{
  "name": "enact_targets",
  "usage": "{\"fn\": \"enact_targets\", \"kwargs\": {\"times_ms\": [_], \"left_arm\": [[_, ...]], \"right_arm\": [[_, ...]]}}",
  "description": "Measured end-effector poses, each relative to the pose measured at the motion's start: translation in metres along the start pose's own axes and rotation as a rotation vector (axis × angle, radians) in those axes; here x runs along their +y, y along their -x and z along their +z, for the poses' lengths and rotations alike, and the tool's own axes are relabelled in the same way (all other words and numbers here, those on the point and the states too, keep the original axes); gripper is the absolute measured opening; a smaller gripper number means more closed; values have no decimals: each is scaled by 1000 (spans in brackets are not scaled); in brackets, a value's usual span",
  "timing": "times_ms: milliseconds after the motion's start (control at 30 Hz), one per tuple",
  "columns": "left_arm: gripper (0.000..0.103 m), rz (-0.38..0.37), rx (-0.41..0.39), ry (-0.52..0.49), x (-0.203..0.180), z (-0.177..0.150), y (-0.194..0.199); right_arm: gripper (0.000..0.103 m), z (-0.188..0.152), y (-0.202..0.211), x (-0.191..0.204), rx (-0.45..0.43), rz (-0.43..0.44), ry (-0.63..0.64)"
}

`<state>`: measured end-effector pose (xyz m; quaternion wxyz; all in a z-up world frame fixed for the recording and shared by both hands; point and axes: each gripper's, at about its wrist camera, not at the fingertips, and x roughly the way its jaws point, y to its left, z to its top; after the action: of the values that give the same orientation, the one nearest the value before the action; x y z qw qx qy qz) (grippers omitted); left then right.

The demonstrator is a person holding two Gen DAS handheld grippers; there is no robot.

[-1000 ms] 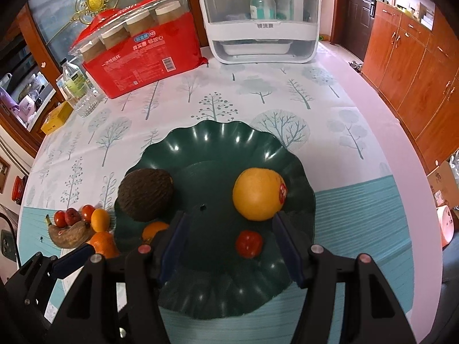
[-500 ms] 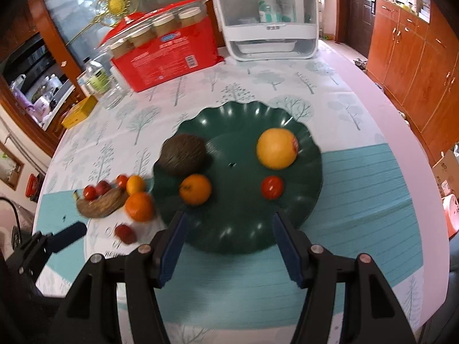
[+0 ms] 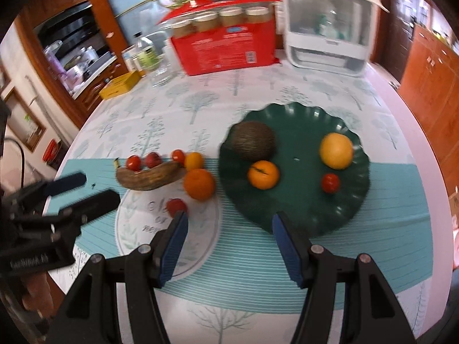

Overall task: Organize fruits
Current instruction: 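Withdraw both grippers from the plate toward the remaining fruit, then grasp the red lychee with the right gripper while the left gripper grasps the brown banana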

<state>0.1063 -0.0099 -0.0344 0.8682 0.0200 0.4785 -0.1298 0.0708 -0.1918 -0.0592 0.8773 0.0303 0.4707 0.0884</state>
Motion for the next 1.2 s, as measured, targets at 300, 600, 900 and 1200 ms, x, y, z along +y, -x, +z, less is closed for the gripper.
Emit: {"fn": "enact_targets", "kwargs": {"times_ms": [300, 600, 900, 1200], "left_arm": [[84, 99, -9, -176, 40, 15, -9], [84, 58, 78, -410, 51, 22, -63], [67, 22, 203, -650, 32, 10, -120], [47, -16, 281, -720, 28, 4, -152]], "right_arm": [[62, 7, -25, 33, 31, 45, 59], [62, 4, -76, 44, 94, 43, 42], [61, -6, -114, 48, 150, 41, 6], [53, -9, -128, 51, 149, 16, 19]]}}
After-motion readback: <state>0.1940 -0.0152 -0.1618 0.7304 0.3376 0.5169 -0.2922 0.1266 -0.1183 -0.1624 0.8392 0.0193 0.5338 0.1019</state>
